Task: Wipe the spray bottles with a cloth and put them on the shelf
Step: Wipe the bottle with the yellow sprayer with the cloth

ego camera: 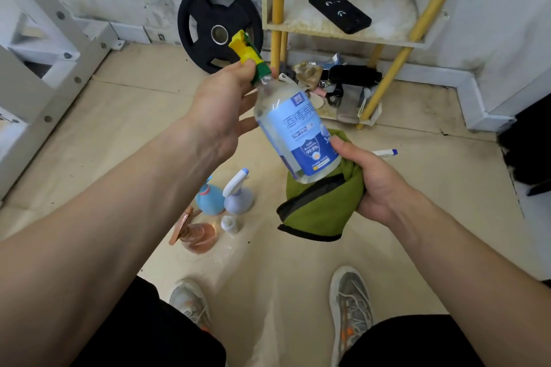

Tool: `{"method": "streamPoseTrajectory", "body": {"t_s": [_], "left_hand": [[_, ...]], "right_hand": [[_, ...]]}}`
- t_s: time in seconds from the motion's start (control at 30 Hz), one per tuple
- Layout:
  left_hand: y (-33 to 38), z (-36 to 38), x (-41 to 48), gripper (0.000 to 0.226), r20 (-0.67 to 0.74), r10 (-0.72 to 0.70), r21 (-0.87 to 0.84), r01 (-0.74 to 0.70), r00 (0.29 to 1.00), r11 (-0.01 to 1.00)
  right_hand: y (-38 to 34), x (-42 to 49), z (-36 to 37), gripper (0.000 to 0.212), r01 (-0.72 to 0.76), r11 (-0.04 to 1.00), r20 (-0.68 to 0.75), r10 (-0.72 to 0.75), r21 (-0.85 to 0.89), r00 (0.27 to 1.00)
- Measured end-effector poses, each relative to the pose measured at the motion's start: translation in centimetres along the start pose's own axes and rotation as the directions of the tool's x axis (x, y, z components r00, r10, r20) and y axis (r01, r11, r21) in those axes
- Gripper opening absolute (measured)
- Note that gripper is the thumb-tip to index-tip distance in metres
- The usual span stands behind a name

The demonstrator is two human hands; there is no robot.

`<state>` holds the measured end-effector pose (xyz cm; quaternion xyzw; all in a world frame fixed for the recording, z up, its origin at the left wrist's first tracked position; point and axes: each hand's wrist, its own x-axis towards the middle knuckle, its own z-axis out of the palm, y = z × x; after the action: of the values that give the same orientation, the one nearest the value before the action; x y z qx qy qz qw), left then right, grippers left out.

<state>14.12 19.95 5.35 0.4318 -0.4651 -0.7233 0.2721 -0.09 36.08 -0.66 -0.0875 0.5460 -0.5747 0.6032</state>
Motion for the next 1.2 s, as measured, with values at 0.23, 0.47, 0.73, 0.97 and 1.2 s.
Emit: {"method": "streamPoseTrajectory", "body": {"t_s": [0.23, 0.47, 0.73, 0.97, 1.2], "left_hand": [[0.3, 0.2, 0.0, 0.019, 0.230, 0.065, -0.010, -0.065, 0.971, 0.998], [0.1, 0.4, 0.2, 0.033, 0.396, 0.105, -0.217, -0.018, 0.912, 0.976], [0.7, 0.7, -0.2, 0.023, 0.229, 0.124, -0.162, -0.088, 0.966, 0.983], [1.5, 0.8, -0.8, 0.025, 0.040, 0.130, -0.019, -0.130, 0.991, 0.991], [2.3, 1.0, -1.4, 0.017, -0.070, 0.128, 0.001, -0.128, 0.989, 0.992]], "right_hand": [[-0.5, -0.2, -0.1, 0.046, -0.081, 0.980, 0.021, 0.078, 0.182, 0.997], [0.2, -0.3, 0.4, 0.054, -0.101, 0.974, 0.058, 0.091, 0.201, 0.994], [-0.1, -0.2, 1.0, 0.041, -0.018, 0.996, 0.007, 0.018, 0.089, 1.000], [-0.9, 0.1, 1.9, 0.055, 0.216, 0.975, -0.158, -0.223, -0.062, 0.962], [-1.9, -0.4, 2.7, 0.038, 0.380, 0.855, -0.153, -0.453, -0.353, 0.878]]}}
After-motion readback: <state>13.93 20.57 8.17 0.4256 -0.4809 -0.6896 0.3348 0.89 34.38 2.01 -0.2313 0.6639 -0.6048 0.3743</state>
